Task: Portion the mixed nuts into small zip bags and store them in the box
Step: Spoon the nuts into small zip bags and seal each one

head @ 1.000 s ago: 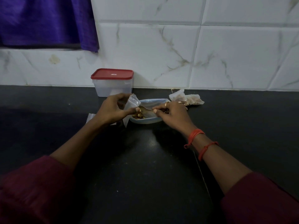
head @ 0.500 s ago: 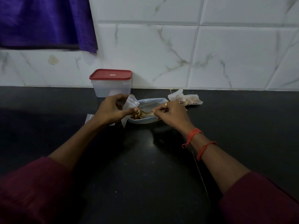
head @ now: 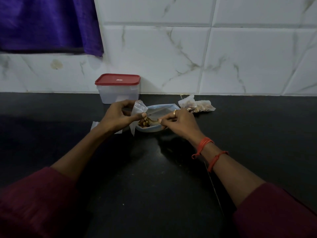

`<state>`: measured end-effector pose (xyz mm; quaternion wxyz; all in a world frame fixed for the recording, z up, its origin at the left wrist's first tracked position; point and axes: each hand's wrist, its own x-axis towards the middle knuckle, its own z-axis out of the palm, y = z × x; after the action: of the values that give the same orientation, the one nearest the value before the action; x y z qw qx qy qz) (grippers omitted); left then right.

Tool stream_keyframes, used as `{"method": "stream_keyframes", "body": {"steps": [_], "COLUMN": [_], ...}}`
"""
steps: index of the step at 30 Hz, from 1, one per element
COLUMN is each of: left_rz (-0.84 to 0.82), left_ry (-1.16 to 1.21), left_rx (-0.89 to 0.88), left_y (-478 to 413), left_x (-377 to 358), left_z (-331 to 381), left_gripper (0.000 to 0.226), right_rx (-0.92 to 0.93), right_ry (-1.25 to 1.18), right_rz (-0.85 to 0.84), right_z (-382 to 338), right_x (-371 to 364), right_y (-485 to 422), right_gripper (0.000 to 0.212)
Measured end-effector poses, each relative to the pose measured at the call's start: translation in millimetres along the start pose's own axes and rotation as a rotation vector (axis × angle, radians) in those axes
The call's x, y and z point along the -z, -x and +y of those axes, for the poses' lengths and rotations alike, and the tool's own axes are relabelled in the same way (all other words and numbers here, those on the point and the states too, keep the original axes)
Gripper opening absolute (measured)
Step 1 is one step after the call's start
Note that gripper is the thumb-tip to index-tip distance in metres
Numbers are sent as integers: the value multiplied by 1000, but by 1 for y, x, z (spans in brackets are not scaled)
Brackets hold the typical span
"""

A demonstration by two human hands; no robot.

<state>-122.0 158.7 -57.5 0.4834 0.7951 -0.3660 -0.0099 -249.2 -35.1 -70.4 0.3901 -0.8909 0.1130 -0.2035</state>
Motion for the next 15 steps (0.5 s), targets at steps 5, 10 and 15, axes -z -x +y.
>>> {"method": "stream_keyframes", "body": {"steps": [5,10,15], "left_rz": [18,34,30], "left_ry": [5,-20,-87], "left_rx": [5,1,-23], "left_y": [-1,1,0], "left_x": [2,2,3], "left_z": [0,-2,-4], "left_gripper": [56,55,59], "right_rx": [-43,-78,-87], "right_ry": [-37,-53,-28], "right_rz": [5,128,174], "right_z": [-1,2,5], "right_x": [-6,-4,0], "right_y": [1,-1,-4], "right_gripper": [9,12,18]}}
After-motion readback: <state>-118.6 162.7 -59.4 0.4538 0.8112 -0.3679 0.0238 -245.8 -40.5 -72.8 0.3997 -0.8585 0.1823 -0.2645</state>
